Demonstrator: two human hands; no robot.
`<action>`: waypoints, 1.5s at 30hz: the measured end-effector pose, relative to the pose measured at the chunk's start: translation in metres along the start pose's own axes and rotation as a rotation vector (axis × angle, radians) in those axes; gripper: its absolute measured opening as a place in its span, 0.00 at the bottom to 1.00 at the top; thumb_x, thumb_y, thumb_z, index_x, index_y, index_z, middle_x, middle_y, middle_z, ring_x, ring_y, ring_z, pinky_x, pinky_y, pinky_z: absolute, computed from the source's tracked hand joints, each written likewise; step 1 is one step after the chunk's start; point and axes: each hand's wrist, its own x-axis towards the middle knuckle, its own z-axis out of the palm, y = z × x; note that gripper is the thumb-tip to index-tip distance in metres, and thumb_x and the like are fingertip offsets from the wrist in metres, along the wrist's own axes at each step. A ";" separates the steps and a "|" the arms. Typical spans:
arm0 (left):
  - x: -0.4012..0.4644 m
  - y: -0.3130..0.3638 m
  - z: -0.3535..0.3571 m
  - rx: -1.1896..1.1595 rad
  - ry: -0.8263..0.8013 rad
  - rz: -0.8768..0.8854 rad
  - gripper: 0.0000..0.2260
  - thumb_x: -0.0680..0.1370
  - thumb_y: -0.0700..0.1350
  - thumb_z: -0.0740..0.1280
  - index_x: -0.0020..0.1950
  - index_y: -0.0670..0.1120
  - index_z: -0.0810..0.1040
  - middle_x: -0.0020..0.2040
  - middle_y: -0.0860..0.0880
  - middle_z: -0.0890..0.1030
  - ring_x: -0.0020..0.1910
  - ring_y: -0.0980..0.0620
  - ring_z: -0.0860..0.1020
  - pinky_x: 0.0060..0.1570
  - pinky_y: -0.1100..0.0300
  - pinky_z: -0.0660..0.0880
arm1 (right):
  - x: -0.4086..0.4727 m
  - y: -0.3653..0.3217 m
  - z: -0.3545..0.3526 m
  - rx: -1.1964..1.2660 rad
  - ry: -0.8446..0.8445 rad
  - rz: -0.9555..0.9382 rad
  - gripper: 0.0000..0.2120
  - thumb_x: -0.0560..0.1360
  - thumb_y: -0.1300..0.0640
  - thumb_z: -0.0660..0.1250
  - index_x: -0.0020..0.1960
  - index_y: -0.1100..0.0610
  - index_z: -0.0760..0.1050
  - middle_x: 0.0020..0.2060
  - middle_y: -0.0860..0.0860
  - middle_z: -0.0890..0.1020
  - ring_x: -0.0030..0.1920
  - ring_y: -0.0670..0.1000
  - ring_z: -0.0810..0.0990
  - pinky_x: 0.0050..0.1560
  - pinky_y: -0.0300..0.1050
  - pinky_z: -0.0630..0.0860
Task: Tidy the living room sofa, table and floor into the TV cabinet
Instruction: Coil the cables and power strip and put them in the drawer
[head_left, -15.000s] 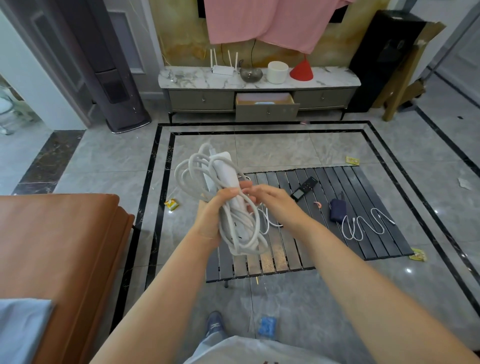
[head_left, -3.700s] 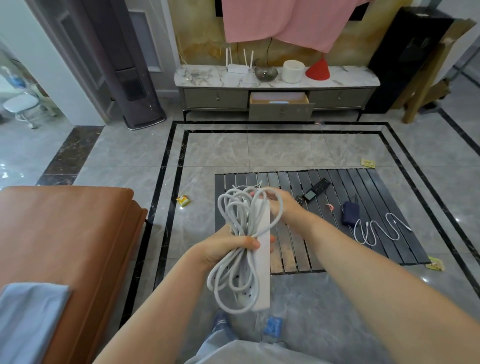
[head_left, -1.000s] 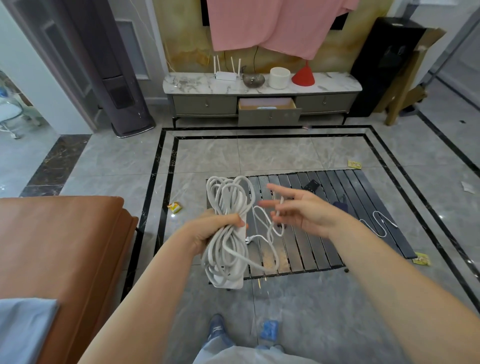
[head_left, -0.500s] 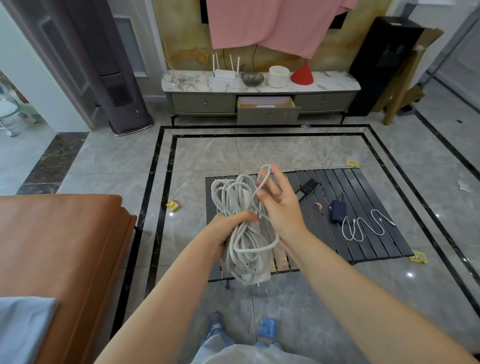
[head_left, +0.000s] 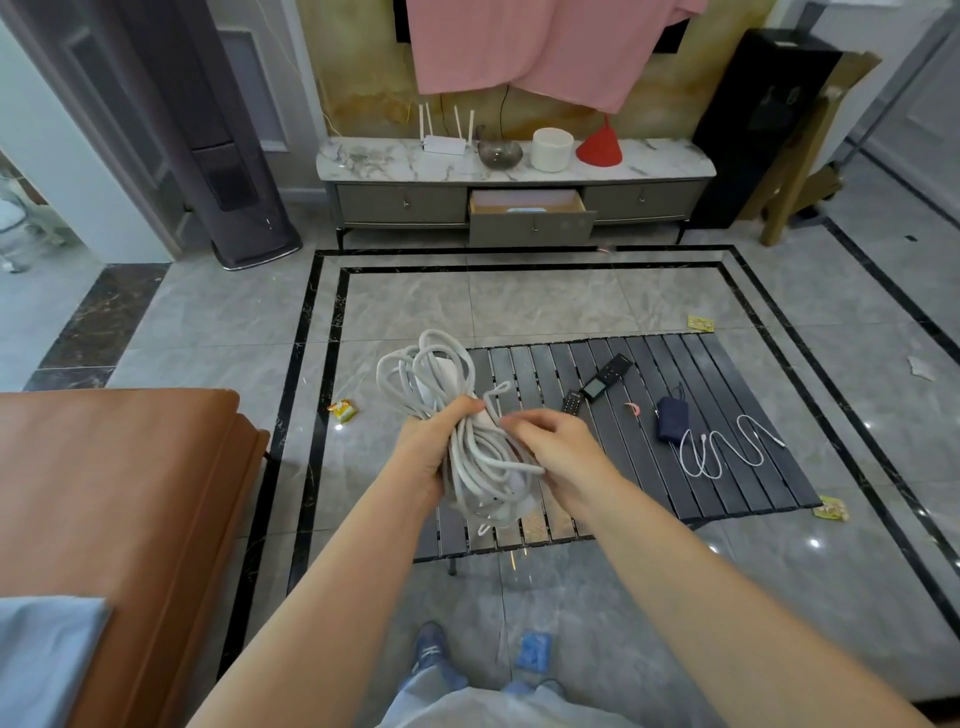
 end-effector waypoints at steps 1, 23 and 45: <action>0.000 0.000 -0.002 0.013 -0.007 0.005 0.23 0.66 0.42 0.77 0.59 0.37 0.80 0.48 0.37 0.83 0.45 0.40 0.82 0.49 0.45 0.82 | -0.003 0.001 -0.001 0.024 -0.046 0.026 0.08 0.75 0.59 0.72 0.52 0.61 0.82 0.49 0.59 0.85 0.45 0.53 0.84 0.47 0.46 0.81; 0.005 -0.004 0.006 0.053 -0.247 0.016 0.28 0.68 0.49 0.77 0.62 0.34 0.78 0.58 0.33 0.81 0.53 0.40 0.83 0.45 0.54 0.81 | -0.018 -0.006 0.013 -0.083 0.054 -0.305 0.10 0.74 0.61 0.73 0.52 0.50 0.85 0.45 0.47 0.87 0.50 0.47 0.85 0.58 0.52 0.80; 0.021 0.006 0.014 0.349 -0.507 -0.217 0.18 0.65 0.48 0.74 0.48 0.39 0.78 0.36 0.44 0.81 0.31 0.50 0.80 0.34 0.60 0.78 | 0.074 0.007 -0.058 -0.561 -0.075 -0.110 0.09 0.81 0.49 0.62 0.49 0.46 0.81 0.47 0.45 0.79 0.53 0.51 0.76 0.50 0.45 0.70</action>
